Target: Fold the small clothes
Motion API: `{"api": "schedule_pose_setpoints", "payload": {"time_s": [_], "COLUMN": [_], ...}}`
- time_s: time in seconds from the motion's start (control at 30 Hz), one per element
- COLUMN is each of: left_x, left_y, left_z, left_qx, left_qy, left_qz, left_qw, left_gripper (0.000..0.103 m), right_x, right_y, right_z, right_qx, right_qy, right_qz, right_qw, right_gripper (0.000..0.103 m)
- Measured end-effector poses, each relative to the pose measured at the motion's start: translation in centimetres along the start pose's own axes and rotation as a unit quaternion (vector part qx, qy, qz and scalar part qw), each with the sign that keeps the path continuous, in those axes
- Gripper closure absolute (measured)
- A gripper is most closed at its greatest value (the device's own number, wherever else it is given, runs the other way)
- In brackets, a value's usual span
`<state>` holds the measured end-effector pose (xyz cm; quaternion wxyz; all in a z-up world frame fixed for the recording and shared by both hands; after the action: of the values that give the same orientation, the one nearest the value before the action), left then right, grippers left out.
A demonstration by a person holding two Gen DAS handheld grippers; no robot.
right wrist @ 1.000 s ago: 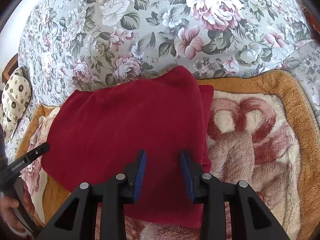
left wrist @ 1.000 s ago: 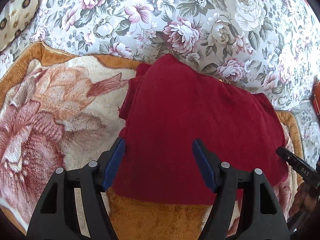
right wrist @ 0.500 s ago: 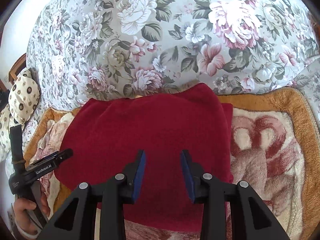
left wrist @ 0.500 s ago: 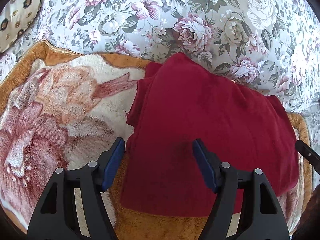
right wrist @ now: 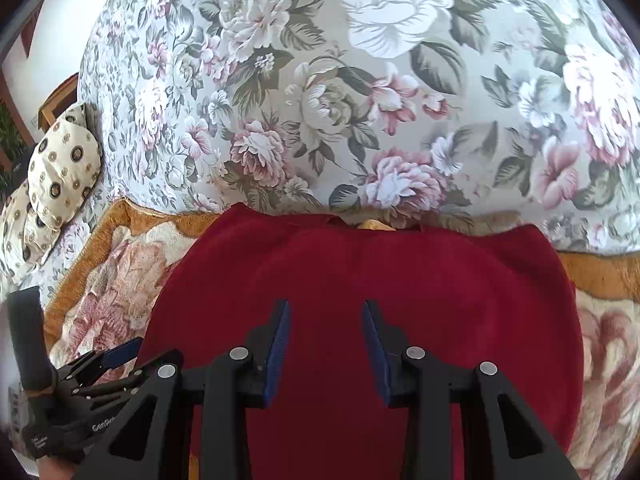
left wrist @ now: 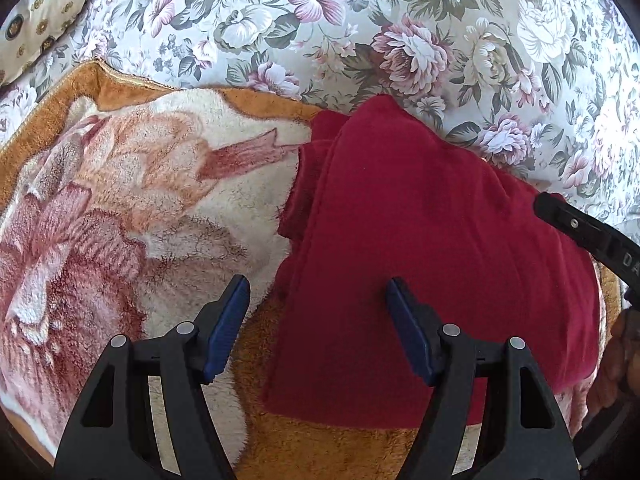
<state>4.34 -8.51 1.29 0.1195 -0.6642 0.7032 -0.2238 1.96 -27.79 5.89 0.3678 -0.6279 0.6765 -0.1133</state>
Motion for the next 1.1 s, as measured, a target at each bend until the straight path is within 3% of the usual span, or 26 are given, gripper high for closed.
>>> {"api": "schedule_pose_setpoints", "payload": {"time_s": [0.13, 0.3, 0.43, 0.67, 0.87, 0.93, 1.1], "left_x": [-0.7, -0.9, -1.1, -1.2, -2.0, -2.6, -4.8], "left_y": [-0.1, -0.2, -0.1, 0.2, 0.3, 0.3, 0.3], "left_z": [0.1, 0.2, 0.0, -0.5, -0.7, -0.8, -1.6], "left_qx": [-0.002, -0.005, -0.004, 0.003, 0.006, 0.008, 0.02], "left_qy": [0.002, 0.007, 0.006, -0.005, -0.011, -0.005, 0.015], "left_qz": [-0.012, -0.013, -0.012, -0.013, -0.008, -0.012, -0.037], "left_qw": [0.9999, 0.9999, 0.9999, 0.9999, 0.9999, 0.9999, 0.999], "left_gripper": [0.032, 0.032, 0.032, 0.032, 0.032, 0.032, 0.032], "right_x": [-0.7, 0.0, -0.2, -3.1, -6.5, -7.4, -8.6], "right_y": [-1.7, -2.1, -2.6, -3.4, -4.3, -4.6, -5.2], "right_z": [3.6, 10.0, 10.6, 8.2, 9.4, 10.6, 12.0], "right_qx": [-0.005, -0.057, -0.053, -0.045, -0.057, -0.072, -0.077], "right_qy": [0.013, 0.034, 0.044, 0.002, -0.065, -0.085, -0.074], "right_qz": [-0.008, 0.006, 0.01, -0.004, 0.006, 0.016, 0.016], "right_qw": [1.0, 0.998, 0.998, 0.999, 0.996, 0.994, 0.994], "right_gripper": [0.068, 0.069, 0.069, 0.069, 0.069, 0.064, 0.06]}}
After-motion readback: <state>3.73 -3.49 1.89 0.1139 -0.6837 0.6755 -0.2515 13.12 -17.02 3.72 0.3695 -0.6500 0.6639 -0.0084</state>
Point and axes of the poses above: each gripper's, at about its wrist camera, not at the fingertips, and z roughly the way its jaws point, x to its right, y to its underside, the point moved 3 cm from there along z, roughly the way its jaws point, and after that the axes turned 2 degrees about -y, right-handed, at the moved point
